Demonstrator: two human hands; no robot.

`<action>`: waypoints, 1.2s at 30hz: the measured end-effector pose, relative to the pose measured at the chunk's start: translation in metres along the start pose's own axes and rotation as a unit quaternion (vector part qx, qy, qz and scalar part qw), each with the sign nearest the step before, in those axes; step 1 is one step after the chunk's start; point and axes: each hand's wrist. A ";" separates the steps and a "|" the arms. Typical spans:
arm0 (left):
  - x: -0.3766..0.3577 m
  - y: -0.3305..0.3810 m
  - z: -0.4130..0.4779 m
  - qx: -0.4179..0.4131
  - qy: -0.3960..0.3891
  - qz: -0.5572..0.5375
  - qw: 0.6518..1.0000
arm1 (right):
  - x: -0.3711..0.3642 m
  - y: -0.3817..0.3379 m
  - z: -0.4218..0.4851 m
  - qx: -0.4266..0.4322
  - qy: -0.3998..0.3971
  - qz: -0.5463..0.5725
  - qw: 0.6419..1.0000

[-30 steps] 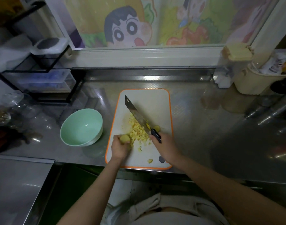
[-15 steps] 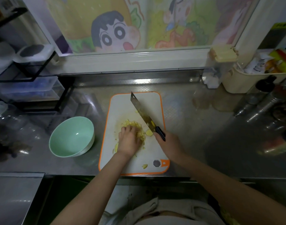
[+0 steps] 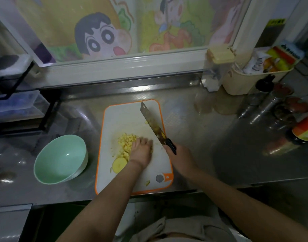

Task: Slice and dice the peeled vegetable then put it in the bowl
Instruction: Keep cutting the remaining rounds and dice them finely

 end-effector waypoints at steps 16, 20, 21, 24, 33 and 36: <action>-0.010 -0.062 -0.060 0.241 0.215 -0.342 0.882 | -0.022 -0.016 -0.003 0.046 -0.059 -0.009 0.997; -0.026 -0.076 -0.069 0.280 0.156 -0.408 0.855 | -0.033 -0.022 -0.004 0.075 -0.071 -0.017 0.994; -0.029 -0.077 -0.071 0.282 0.142 -0.415 0.854 | -0.036 -0.022 -0.004 0.076 -0.078 -0.020 0.994; -0.034 -0.077 -0.076 0.267 0.108 -0.422 0.859 | -0.042 -0.023 -0.003 0.077 -0.083 -0.040 0.993; -0.029 -0.072 -0.079 0.229 0.066 -0.317 0.918 | -0.044 -0.024 -0.009 0.078 -0.088 -0.070 0.991; -0.028 -0.069 -0.077 0.216 0.052 -0.332 0.917 | -0.043 -0.024 -0.010 0.077 -0.095 -0.065 0.990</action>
Point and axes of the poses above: each hand's wrist, its own z-axis towards the middle knuckle, its own x-axis out of the back of the hand, y = z × x, and after that the axes turned 4 degrees about -y, right-handed
